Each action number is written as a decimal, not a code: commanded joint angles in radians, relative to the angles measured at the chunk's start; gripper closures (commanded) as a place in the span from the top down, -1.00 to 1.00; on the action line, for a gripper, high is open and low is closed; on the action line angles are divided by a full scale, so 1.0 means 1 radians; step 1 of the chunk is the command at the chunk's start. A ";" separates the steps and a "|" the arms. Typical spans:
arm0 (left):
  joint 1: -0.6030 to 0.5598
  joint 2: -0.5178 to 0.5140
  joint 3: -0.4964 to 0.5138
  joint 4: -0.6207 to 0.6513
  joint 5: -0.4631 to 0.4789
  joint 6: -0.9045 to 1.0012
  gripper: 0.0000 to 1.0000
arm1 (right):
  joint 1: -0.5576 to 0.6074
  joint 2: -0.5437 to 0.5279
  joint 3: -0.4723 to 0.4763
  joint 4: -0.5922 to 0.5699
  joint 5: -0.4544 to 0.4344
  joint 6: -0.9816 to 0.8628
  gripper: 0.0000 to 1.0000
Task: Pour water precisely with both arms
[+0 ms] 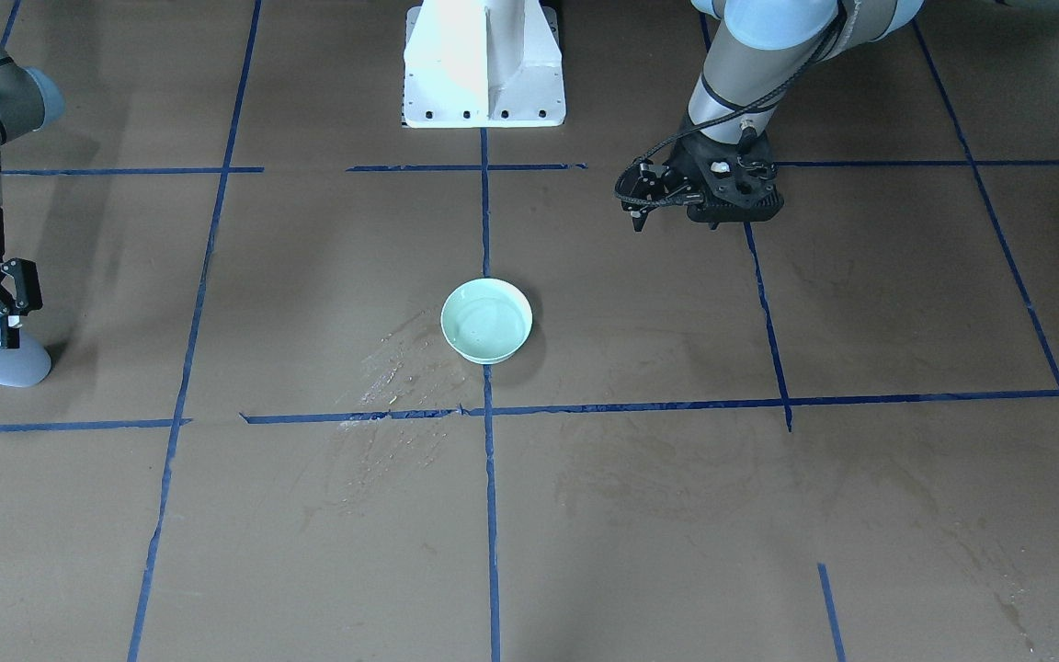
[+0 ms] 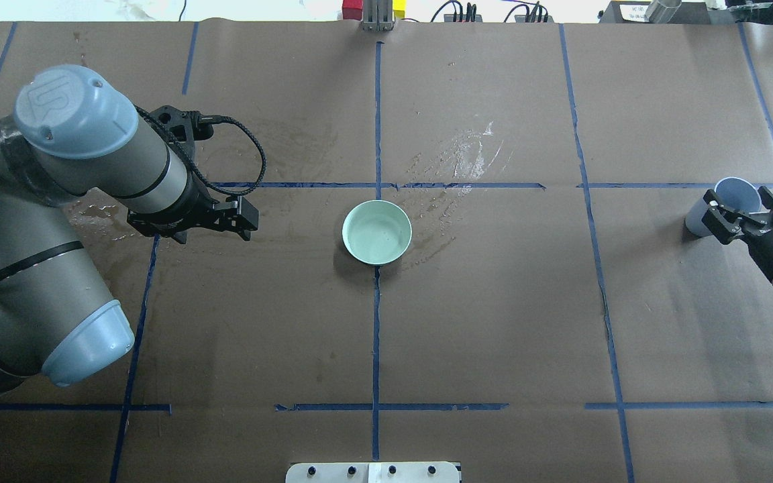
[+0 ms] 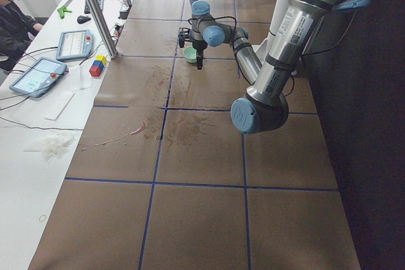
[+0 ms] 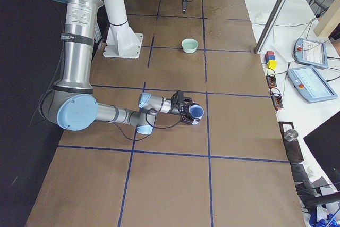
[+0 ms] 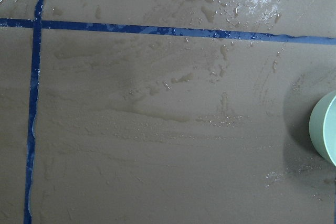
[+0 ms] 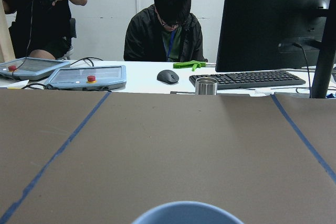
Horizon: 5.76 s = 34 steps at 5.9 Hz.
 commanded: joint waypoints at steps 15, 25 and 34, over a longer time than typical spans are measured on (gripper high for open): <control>0.018 -0.089 0.130 -0.099 0.003 -0.057 1.00 | 1.023 0.202 0.163 -1.564 1.470 -1.195 1.00; 0.166 -0.272 0.548 -0.482 0.143 -0.390 0.01 | 1.039 0.182 0.165 -1.666 1.464 -1.225 1.00; -0.024 -0.076 0.331 -0.479 -0.056 -0.218 -1.00 | 1.039 0.175 0.163 -1.665 1.462 -1.224 1.00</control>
